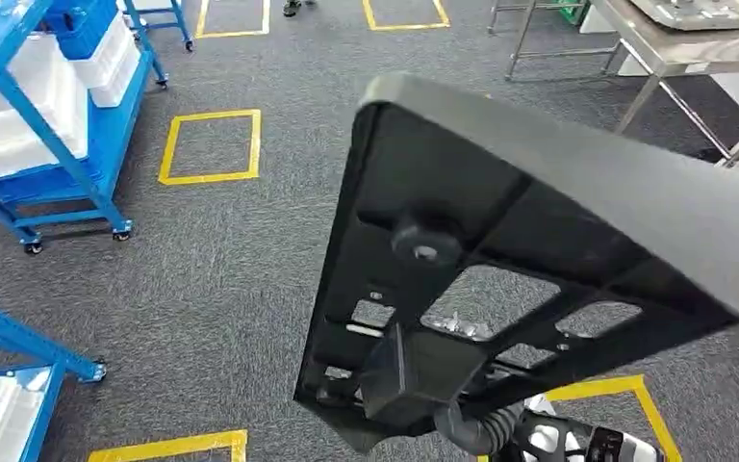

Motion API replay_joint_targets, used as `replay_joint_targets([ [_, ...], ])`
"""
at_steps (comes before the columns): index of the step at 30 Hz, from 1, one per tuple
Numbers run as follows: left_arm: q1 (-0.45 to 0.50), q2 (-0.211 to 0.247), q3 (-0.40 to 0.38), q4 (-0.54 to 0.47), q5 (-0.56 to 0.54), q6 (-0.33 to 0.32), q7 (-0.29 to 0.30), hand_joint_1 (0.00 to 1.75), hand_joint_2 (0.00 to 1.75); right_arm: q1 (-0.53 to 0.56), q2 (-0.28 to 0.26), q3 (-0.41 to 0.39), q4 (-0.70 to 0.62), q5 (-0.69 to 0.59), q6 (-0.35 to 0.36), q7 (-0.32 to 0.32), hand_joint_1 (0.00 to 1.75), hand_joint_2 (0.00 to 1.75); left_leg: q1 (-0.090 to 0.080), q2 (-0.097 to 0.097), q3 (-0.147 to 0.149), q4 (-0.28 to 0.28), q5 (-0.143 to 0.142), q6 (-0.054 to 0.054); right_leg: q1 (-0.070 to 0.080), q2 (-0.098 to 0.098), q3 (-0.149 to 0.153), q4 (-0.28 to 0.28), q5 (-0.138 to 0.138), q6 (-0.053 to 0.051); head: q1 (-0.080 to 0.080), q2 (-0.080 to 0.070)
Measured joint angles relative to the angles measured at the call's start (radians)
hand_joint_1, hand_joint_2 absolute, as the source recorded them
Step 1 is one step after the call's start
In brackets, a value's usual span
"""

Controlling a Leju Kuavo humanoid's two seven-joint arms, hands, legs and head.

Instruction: Take the parts from the cabinet and place them on the table.

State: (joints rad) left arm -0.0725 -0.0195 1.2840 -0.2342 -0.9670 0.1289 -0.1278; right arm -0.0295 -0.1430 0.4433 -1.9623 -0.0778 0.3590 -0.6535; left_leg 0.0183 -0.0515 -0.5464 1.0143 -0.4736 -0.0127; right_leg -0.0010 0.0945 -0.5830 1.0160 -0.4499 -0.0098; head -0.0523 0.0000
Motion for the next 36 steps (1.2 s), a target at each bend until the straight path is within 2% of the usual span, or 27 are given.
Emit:
replay_joint_targets([
  [3, -0.002, 0.0, 0.0, 0.0, 0.0, 0.0, -0.001, 0.0, 1.75, -0.013, 0.001, 0.0, 0.023, -0.002, 0.004, 0.002, 1.75, 1.75, -0.003, 0.018, -0.001, -0.009, 0.01, 0.018, -0.003, 0.018, -0.007, -0.004, 0.005, 0.02, 0.0, 0.0],
  [5, -0.005, -0.001, 0.0, 0.0, 0.006, 0.006, 0.002, 0.0, 1.75, -0.051, 0.009, 0.002, 0.06, -0.011, 0.021, 0.005, 1.75, 1.75, -0.002, 0.041, -0.002, -0.015, 0.014, 0.032, -0.002, -0.064, -0.039, 0.061, -0.04, 0.023, 0.0, 0.0],
  [7, -0.002, -0.002, 0.001, 0.0, 0.011, 0.01, 0.006, 0.0, 1.75, -0.1, 0.026, 0.003, 0.11, -0.025, 0.034, 0.011, 1.75, 1.75, -0.006, 0.068, -0.004, -0.015, 0.012, 0.035, -0.006, -0.085, -0.118, 0.22, -0.115, 0.03, 0.0, 0.0],
  [8, -0.002, -0.002, 0.001, 0.0, 0.011, 0.013, 0.008, 0.0, 1.75, -0.126, 0.034, 0.005, 0.136, -0.038, 0.039, 0.019, 1.75, 1.75, -0.007, 0.082, -0.006, -0.014, 0.012, 0.035, -0.008, -0.088, -0.155, 0.292, -0.138, 0.032, 0.0, 0.0],
  [9, -0.003, -0.002, 0.002, 0.0, 0.012, 0.013, 0.009, 0.0, 1.75, -0.148, 0.042, 0.008, 0.161, -0.048, 0.039, 0.032, 1.75, 1.75, -0.008, 0.093, -0.006, -0.014, 0.012, 0.035, -0.01, -0.089, -0.17, 0.32, -0.136, 0.033, 0.0, 0.0],
  [10, -0.005, -0.003, 0.002, 0.0, 0.013, 0.014, 0.009, 0.0, 1.75, -0.169, 0.049, 0.01, 0.185, -0.055, 0.039, 0.044, 1.75, 1.75, -0.008, 0.103, -0.006, -0.014, 0.011, 0.035, -0.011, -0.09, -0.161, 0.299, -0.113, 0.033, 0.0, 0.0],
  [11, -0.007, -0.003, 0.002, 0.0, 0.015, 0.014, 0.009, 0.0, 1.75, -0.191, 0.056, 0.011, 0.207, -0.06, 0.039, 0.052, 1.75, 1.75, -0.009, 0.112, -0.004, -0.014, 0.011, 0.034, -0.011, -0.095, -0.126, 0.233, -0.072, 0.031, 0.0, 0.0],
  [12, -0.008, -0.005, 0.002, 0.0, 0.018, 0.015, 0.008, 0.0, 1.75, -0.215, 0.064, 0.011, 0.229, -0.066, 0.039, 0.058, 1.75, 1.75, -0.009, 0.12, -0.001, -0.014, 0.009, 0.031, -0.011, -0.107, -0.069, 0.129, -0.023, 0.026, 0.0, 0.0],
  [13, -0.008, -0.006, 0.002, 0.0, 0.018, 0.015, 0.007, 0.0, 1.75, -0.237, 0.07, 0.012, 0.246, -0.071, 0.039, 0.063, 1.75, 1.75, -0.009, 0.127, 0.003, -0.014, 0.007, 0.028, -0.007, -0.138, -0.016, 0.033, 0.012, 0.018, 0.0, 0.0],
  [14, -0.008, -0.008, 0.002, 0.0, 0.018, 0.015, 0.007, 0.0, 1.75, -0.245, 0.074, 0.013, 0.255, -0.073, 0.039, 0.064, 1.75, 1.75, -0.009, 0.13, 0.003, -0.014, 0.006, 0.027, -0.003, -0.158, -0.007, 0.01, 0.006, 0.016, 0.0, 0.0],
  [17, -0.008, -0.008, 0.002, 0.0, 0.018, 0.015, 0.007, 0.0, 1.75, -0.247, 0.074, 0.013, 0.255, -0.073, 0.039, 0.064, 1.75, 1.75, -0.009, 0.13, 0.003, -0.014, 0.006, 0.027, -0.002, -0.162, -0.006, 0.007, 0.004, 0.015, 0.0, 0.0],
  [18, -0.007, -0.01, 0.002, 0.0, 0.017, 0.014, 0.005, 0.0, 1.75, -0.274, 0.083, 0.016, 0.279, -0.079, 0.039, 0.069, 1.75, 1.75, -0.014, 0.138, 0.001, -0.012, 0.004, 0.018, 0.01, -0.168, -0.004, -0.006, -0.001, 0.006, 0.0, 0.0],
  [19, -0.008, -0.01, 0.002, 0.0, 0.011, 0.011, 0.004, 0.0, 1.75, -0.294, 0.086, 0.016, 0.299, -0.086, 0.039, 0.074, 1.75, 1.75, -0.013, 0.152, 0.002, -0.013, 0.004, 0.01, 0.014, -0.151, -0.009, -0.004, -0.001, 0.002, 0.0, 0.0],
  [20, -0.013, -0.013, 0.002, 0.0, 0.01, 0.006, 0.002, 0.0, 1.75, -0.309, 0.09, 0.017, 0.316, -0.089, 0.039, 0.078, 1.75, 1.75, -0.008, 0.142, 0.007, -0.009, -0.007, -0.006, 0.002, -0.126, 0.003, -0.025, 0.01, -0.012, 0.0, 0.0],
  [21, -0.012, -0.014, 0.001, 0.0, 0.009, 0.006, 0.001, 0.0, 1.75, -0.317, 0.092, 0.017, 0.322, -0.09, 0.039, 0.077, 1.75, 1.75, -0.007, 0.098, -0.006, 0.026, -0.031, -0.007, 0.001, -0.117, 0.006, -0.029, 0.011, -0.02, 0.0, 0.0],
  [23, -0.006, -0.014, 0.002, 0.0, 0.01, 0.006, 0.002, 0.0, 1.75, -0.328, 0.102, 0.021, 0.336, -0.09, 0.042, 0.077, 1.75, 1.75, -0.006, 0.063, -0.084, 0.186, -0.107, -0.011, 0.001, -0.093, 0.006, -0.028, 0.013, -0.024, 0.0, 0.0],
  [24, -0.003, -0.014, 0.002, 0.0, 0.01, 0.006, 0.002, 0.0, 1.75, -0.328, 0.103, 0.024, 0.343, -0.09, 0.043, 0.077, 1.75, 1.75, -0.006, 0.059, -0.126, 0.265, -0.131, -0.014, 0.002, -0.08, 0.005, -0.027, 0.012, -0.025, 0.0, 0.0],
  [25, -0.001, -0.014, 0.002, 0.0, 0.01, 0.006, 0.003, 0.0, 1.75, -0.328, 0.103, 0.027, 0.347, -0.09, 0.044, 0.077, 1.75, 1.75, -0.005, 0.059, -0.153, 0.306, -0.132, -0.016, 0.002, -0.067, 0.005, -0.026, 0.012, -0.025, 0.0, 0.0],
  [26, -0.001, -0.014, 0.002, 0.0, 0.01, 0.006, 0.005, 0.0, 1.75, -0.328, 0.103, 0.03, 0.352, -0.09, 0.046, 0.078, 1.75, 1.75, -0.005, 0.059, -0.158, 0.298, -0.109, -0.017, 0.001, -0.053, 0.006, -0.024, 0.011, -0.024, 0.0, 0.0],
  [27, -0.001, -0.015, 0.002, 0.0, 0.01, 0.006, 0.006, 0.0, 1.75, -0.329, 0.103, 0.032, 0.357, -0.09, 0.048, 0.078, 1.75, 1.75, -0.003, 0.058, -0.14, 0.242, -0.066, -0.017, 0.0, -0.04, 0.007, -0.021, 0.009, -0.022, 0.0, 0.0],
  [28, -0.002, -0.015, 0.002, 0.0, 0.01, 0.008, 0.007, 0.0, 1.75, -0.33, 0.103, 0.034, 0.36, -0.092, 0.048, 0.079, 1.75, 1.75, -0.001, 0.053, -0.106, 0.158, -0.016, -0.017, -0.002, -0.028, 0.009, -0.017, 0.005, -0.018, 0.0, 0.0],
  [29, -0.002, -0.015, 0.002, 0.0, 0.01, 0.013, 0.007, 0.0, 1.75, -0.332, 0.105, 0.035, 0.363, -0.094, 0.048, 0.079, 1.75, 1.75, 0.004, 0.029, -0.063, 0.059, 0.035, -0.018, -0.003, -0.016, 0.009, -0.01, 0.0, -0.014, 0.0, 0.0],
  [30, -0.001, -0.015, 0.002, 0.0, 0.01, 0.014, 0.007, 0.0, 1.75, -0.335, 0.105, 0.036, 0.367, -0.099, 0.048, 0.077, 1.75, 1.75, 0.009, -0.019, -0.045, 0.016, 0.032, -0.017, -0.003, -0.006, 0.004, -0.003, -0.004, -0.008, 0.0, 0.0],
  [31, -0.001, -0.015, 0.002, 0.0, 0.01, 0.014, 0.007, 0.0, 1.75, -0.338, 0.106, 0.037, 0.37, -0.102, 0.048, 0.076, 1.75, 1.75, 0.008, -0.022, -0.041, 0.004, 0.028, -0.014, 0.0, 0.005, -0.004, 0.007, -0.006, -0.002, 0.0, 0.0],
  [34, -0.003, -0.015, 0.002, 0.0, 0.01, 0.015, 0.007, 0.0, 1.75, -0.334, 0.104, 0.037, 0.373, -0.107, 0.048, 0.073, 1.75, 1.75, 0.002, 0.002, -0.042, 0.005, 0.03, 0.004, -0.007, 0.03, -0.012, -0.003, 0.002, 0.019, 0.0, 0.0],
  [35, -0.005, -0.016, 0.002, 0.0, 0.01, 0.015, 0.007, 0.0, 1.75, -0.334, 0.104, 0.037, 0.373, -0.108, 0.047, 0.072, 1.75, 1.75, 0.007, 0.014, -0.039, -0.006, 0.036, 0.014, -0.007, 0.016, -0.012, 0.004, -0.004, 0.022, 0.0, 0.0],
  [36, -0.006, -0.016, 0.002, 0.0, 0.01, 0.015, 0.005, 0.0, 1.75, -0.335, 0.103, 0.036, 0.373, -0.109, 0.047, 0.07, 1.75, 1.75, 0.005, 0.026, -0.036, -0.009, 0.037, 0.02, -0.004, -0.039, -0.022, 0.029, -0.023, 0.026, 0.0, 0.0],
])
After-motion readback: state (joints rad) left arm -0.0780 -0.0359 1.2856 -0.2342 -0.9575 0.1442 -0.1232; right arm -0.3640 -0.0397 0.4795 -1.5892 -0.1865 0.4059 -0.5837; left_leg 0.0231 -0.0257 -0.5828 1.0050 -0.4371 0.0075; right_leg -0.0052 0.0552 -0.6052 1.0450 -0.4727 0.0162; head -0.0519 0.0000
